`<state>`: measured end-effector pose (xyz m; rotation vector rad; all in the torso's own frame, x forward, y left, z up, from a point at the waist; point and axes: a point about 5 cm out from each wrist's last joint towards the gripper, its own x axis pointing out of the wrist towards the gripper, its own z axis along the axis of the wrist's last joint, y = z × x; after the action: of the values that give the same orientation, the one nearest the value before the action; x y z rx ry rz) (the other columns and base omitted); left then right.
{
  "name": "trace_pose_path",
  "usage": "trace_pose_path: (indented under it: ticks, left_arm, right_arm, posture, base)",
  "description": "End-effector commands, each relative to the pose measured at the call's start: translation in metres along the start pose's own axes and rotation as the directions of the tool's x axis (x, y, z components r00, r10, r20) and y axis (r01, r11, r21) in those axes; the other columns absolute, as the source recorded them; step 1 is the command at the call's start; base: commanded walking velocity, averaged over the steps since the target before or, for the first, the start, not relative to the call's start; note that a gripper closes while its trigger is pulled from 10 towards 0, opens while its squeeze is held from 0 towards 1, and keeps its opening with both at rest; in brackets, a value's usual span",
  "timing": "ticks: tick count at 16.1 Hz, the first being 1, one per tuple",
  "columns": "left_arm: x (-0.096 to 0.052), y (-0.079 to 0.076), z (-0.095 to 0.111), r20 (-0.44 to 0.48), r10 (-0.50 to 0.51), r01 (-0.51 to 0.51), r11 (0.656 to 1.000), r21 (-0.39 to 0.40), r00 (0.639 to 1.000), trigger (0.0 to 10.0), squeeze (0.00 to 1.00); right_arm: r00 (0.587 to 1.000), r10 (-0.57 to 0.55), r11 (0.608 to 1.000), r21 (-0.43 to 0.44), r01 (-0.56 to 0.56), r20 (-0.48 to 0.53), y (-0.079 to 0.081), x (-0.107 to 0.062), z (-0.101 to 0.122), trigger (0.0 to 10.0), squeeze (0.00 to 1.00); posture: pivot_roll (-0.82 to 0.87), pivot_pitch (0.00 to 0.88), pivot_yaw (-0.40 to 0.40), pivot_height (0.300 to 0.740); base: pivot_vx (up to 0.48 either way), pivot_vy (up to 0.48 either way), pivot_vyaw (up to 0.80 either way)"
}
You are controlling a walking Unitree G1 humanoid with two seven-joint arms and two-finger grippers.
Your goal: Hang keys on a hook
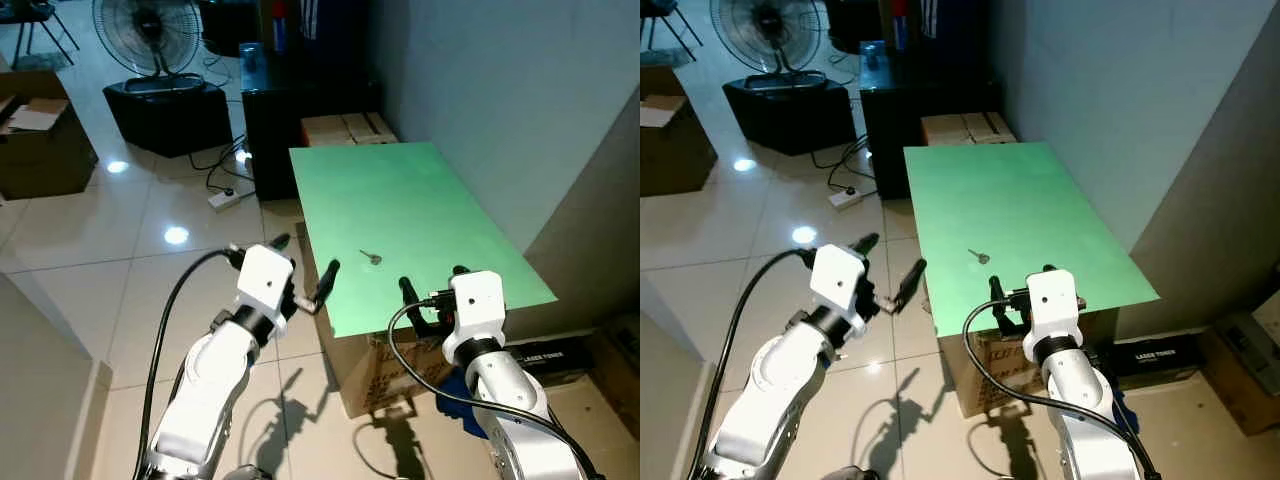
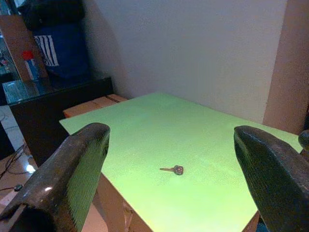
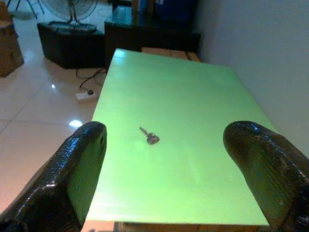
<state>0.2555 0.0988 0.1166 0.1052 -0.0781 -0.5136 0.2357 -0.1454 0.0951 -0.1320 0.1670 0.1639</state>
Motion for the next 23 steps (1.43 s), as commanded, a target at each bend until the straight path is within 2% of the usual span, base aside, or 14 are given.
trace_pose_path:
  ticks: [1,5,8,11,16,19,23]
  left_arm:
    - [0.000,-0.001,0.000,0.007,0.004,-0.005,1.000,0.025,1.000,10.0,0.00]
    - [0.001,-0.001,0.003,0.029,0.046,-0.046,0.999,0.027,0.999,10.0,0.00]
    - [0.000,-0.002,0.007,0.057,0.049,-0.051,0.998,0.031,0.997,10.0,0.00]
    - [0.000,-0.001,0.010,0.067,0.033,-0.035,0.999,0.040,0.997,10.0,0.00]
    - [0.004,0.003,0.014,0.081,-0.004,0.000,0.998,0.058,0.997,10.0,0.00]
    - [0.004,0.003,0.015,0.079,-0.031,0.026,0.998,0.065,0.996,10.0,0.00]
    - [0.004,0.004,0.015,0.076,-0.035,0.029,0.997,0.070,0.996,10.0,0.00]
  right_arm:
    - [1.000,0.003,1.000,0.001,-0.003,0.001,-0.002,-0.001,0.003,10.0,0.00]
    - [0.999,0.037,0.999,-0.010,-0.037,-0.014,-0.006,-0.001,0.006,10.0,0.00]
    - [0.998,0.063,0.998,-0.009,-0.063,-0.014,-0.004,0.001,0.007,10.0,0.00]
    - [0.998,0.061,0.998,0.003,-0.061,-0.014,-0.001,0.002,0.005,10.0,0.00]
    - [0.999,0.032,0.999,0.021,-0.032,-0.008,0.001,0.001,0.001,10.0,0.00]
    - [1.000,0.005,0.999,0.036,-0.005,-0.002,0.002,0.003,0.000,10.0,0.00]
    - [1.000,-0.009,0.999,0.040,0.009,0.002,0.004,0.003,-0.003,10.0,0.00]
  posture:
    - [-0.10,0.000,-0.020,0.740]
    - [-0.10,0.000,-0.069,0.740]
    - [-0.09,0.000,-0.074,0.740]
    - [-0.08,0.000,-0.053,0.740]
    - [-0.08,0.000,-0.001,0.740]
    - [-0.07,0.000,0.039,0.740]
    - [-0.07,0.000,0.054,0.740]
  base:
    - [0.000,0.000,0.00]
    - [0.000,0.000,0.00]
    - [0.000,0.000,0.00]
    - [0.000,0.000,0.00]
    - [0.271,0.000,0.00]
    - [0.000,0.000,0.00]
    - [0.000,0.000,0.00]
